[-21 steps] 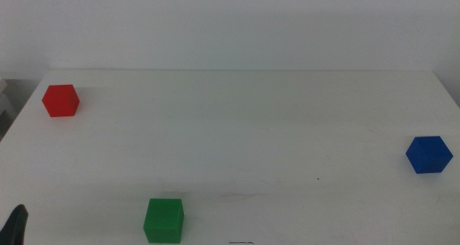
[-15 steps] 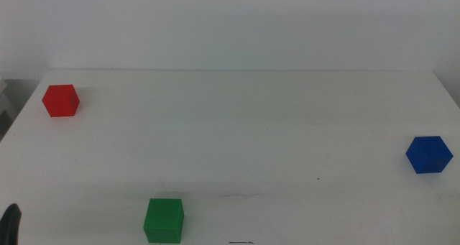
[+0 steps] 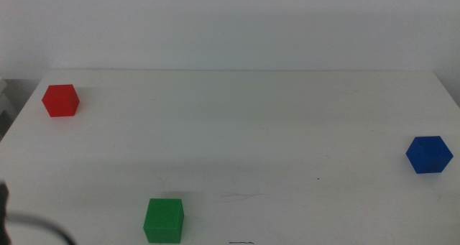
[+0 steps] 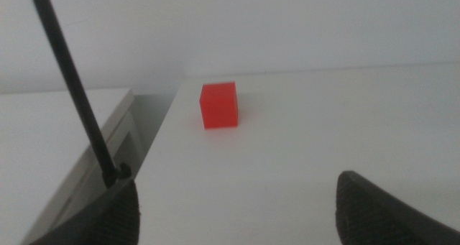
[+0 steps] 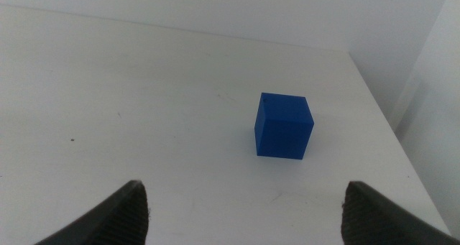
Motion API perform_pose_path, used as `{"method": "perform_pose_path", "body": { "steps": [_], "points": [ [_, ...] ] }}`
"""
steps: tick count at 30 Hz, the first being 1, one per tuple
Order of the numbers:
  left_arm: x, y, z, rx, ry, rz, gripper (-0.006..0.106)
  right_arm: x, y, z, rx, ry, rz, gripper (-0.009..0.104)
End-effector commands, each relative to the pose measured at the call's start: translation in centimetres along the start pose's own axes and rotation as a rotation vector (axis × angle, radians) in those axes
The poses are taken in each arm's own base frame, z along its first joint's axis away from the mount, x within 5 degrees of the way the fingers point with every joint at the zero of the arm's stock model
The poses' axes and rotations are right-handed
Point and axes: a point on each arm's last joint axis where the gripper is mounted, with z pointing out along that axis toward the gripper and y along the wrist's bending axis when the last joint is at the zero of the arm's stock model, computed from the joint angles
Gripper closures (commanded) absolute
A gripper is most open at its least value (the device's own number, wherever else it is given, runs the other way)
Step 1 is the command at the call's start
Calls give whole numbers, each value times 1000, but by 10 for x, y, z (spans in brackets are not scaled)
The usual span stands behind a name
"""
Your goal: Stack red cubes first, then green, then blue cubes in a specific spot.
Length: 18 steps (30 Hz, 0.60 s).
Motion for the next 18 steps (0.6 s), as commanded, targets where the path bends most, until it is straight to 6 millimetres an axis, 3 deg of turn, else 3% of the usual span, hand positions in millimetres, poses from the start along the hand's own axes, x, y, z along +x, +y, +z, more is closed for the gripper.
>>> {"method": "perform_pose_path", "body": {
  "steps": [1,5,9,15,18],
  "points": [
    [-46,4,9,-2,-89,-27,7,-13,-1,-4,15,-118,-26,13],
    [-89,7,38,6,-6,-27,7,-13,-1,-4,15,-118,-26,13],
    [-124,10,68,21,191,-32,7,-13,-1,-4,15,-117,-26,13],
    [-152,12,114,46,525,-36,7,-13,-1,-4,15,-118,-26,13],
    [-165,13,136,52,609,-35,7,-13,-1,-4,15,-118,-26,13]
  ]
}}
